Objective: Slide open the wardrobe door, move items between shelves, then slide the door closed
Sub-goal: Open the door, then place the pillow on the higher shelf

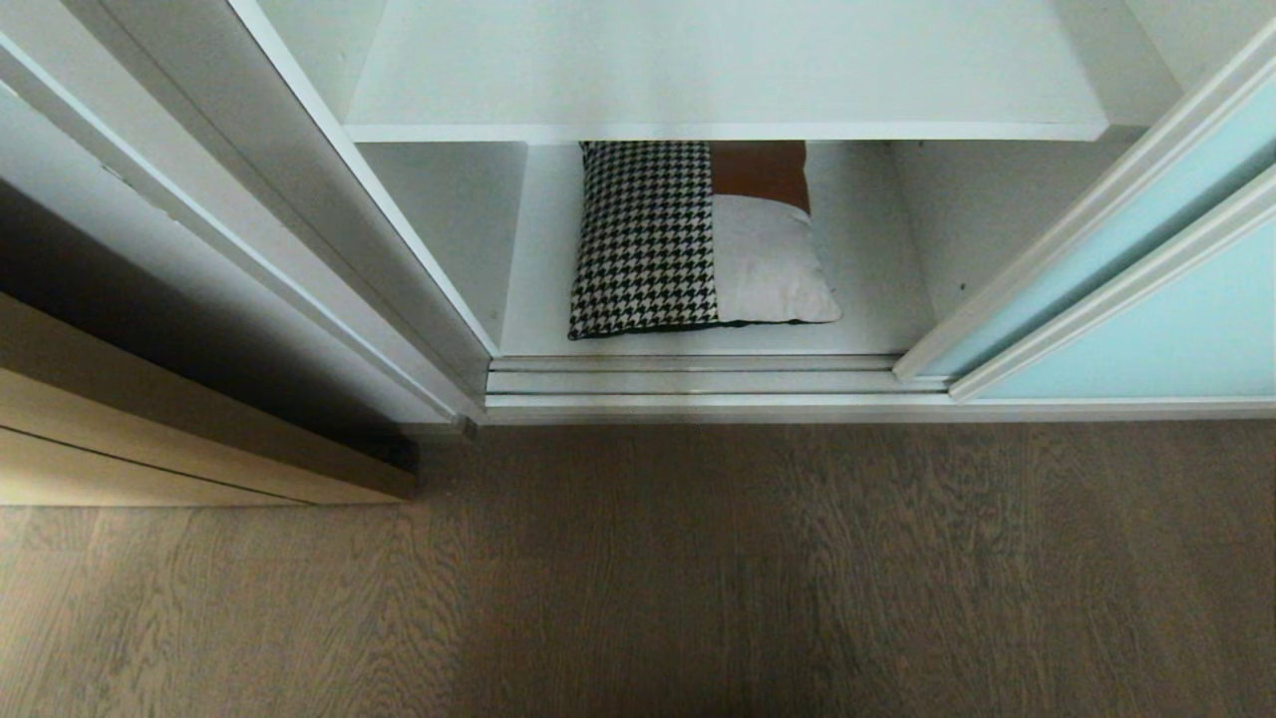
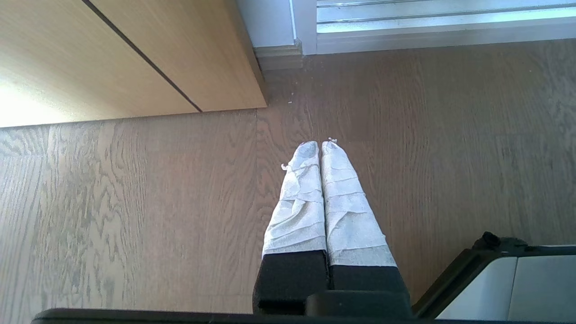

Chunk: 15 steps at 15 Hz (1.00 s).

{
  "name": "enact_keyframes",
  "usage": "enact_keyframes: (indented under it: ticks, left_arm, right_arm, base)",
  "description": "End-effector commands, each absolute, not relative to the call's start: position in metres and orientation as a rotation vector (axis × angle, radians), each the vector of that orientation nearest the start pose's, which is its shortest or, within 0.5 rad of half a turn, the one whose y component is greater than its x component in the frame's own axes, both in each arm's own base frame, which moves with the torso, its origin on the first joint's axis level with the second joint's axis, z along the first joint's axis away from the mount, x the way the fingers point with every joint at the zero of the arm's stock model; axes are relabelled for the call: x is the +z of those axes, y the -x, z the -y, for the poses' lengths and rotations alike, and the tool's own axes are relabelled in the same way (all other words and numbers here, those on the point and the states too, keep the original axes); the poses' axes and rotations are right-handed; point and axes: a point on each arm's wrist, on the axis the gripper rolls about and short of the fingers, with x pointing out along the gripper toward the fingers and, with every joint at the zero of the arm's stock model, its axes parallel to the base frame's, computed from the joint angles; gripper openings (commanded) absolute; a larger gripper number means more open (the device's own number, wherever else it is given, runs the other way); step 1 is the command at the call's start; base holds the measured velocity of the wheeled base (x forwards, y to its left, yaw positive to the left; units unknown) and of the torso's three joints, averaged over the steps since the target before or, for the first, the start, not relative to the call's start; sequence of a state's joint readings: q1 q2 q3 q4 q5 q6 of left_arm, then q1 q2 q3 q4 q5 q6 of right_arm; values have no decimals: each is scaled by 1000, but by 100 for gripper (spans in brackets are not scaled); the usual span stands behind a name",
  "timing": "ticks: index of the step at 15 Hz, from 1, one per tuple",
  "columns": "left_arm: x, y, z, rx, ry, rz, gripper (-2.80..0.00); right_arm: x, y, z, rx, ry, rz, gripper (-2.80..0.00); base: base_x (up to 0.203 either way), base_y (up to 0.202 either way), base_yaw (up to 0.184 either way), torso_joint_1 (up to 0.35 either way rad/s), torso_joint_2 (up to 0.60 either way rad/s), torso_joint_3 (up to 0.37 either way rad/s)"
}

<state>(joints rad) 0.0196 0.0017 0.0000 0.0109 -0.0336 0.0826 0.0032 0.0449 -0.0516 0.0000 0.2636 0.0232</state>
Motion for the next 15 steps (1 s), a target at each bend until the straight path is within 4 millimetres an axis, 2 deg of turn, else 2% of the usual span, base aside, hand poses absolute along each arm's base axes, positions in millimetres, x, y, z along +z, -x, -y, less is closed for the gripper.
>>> enact_keyframes:
  ticks: [1, 3, 5, 6, 8, 15]
  left_arm:
    - [74, 22, 1, -14, -82, -15, -280]
    - [74, 22, 1, -14, -82, -15, -280]
    - [74, 22, 1, -14, -82, -15, -280]
    - [74, 22, 1, -14, -82, -15, -280]
    - [74, 22, 1, -14, -82, -15, -280]
    - [74, 22, 1, -14, -82, -15, -280]
  right_arm:
    - [89, 29, -6, 259, -145, 8, -280]
    - [90, 29, -4, 203, -141, 19, -280]
    - [89, 27, -4, 182, 4, 55, -280]
    - [87, 26, -3, 113, 50, 57, -280]
    - [76, 23, 0, -17, 42, 5, -280]
    - [76, 23, 0, 2, -15, 3, -280]
  base:
    - [0, 0, 0, 0, 0, 0]
    - [0, 0, 0, 0, 0, 0]
    - [0, 0, 0, 0, 0, 0]
    - [0, 0, 0, 0, 0, 0]
    - [0, 0, 0, 0, 0, 0]
    - [0, 0, 0, 0, 0, 0]
